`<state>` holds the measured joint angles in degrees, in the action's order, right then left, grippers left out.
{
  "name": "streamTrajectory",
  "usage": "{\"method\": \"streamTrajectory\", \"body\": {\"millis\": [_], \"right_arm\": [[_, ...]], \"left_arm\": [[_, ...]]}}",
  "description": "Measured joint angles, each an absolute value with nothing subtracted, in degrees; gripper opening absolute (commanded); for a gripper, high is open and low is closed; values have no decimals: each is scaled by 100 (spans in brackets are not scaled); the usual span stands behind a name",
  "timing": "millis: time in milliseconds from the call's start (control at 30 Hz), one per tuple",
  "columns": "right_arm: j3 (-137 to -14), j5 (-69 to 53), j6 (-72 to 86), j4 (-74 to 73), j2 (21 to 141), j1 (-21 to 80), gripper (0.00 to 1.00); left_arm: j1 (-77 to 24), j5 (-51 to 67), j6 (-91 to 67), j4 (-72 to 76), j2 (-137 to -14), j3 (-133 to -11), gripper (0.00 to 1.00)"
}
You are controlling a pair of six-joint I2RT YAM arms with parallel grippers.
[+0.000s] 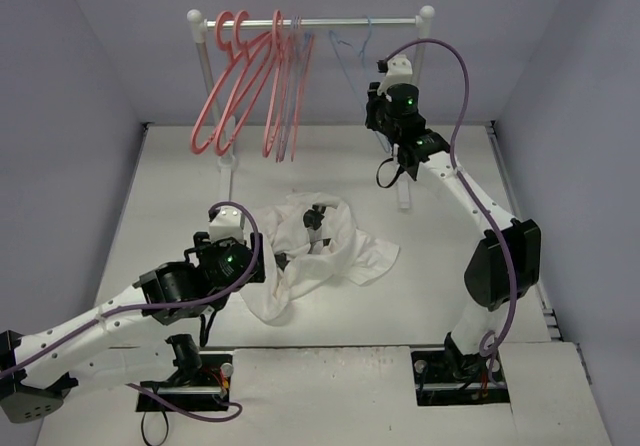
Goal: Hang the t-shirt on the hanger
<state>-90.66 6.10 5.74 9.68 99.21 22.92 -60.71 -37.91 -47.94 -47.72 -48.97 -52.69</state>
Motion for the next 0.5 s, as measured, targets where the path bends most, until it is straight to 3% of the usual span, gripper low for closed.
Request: {"method": "streamTrajectory", "body": {"millis": [100, 500], "right_arm": [[-9170, 538, 459, 946, 10042, 2293, 0], [-9430, 342, 10, 821, 9831, 2307, 0]], "left_arm": [[-6063, -3790, -4794, -4772, -4897, -5269, 71], [-6025, -3795, -4670, -4772, -4914, -5279, 71]]}}
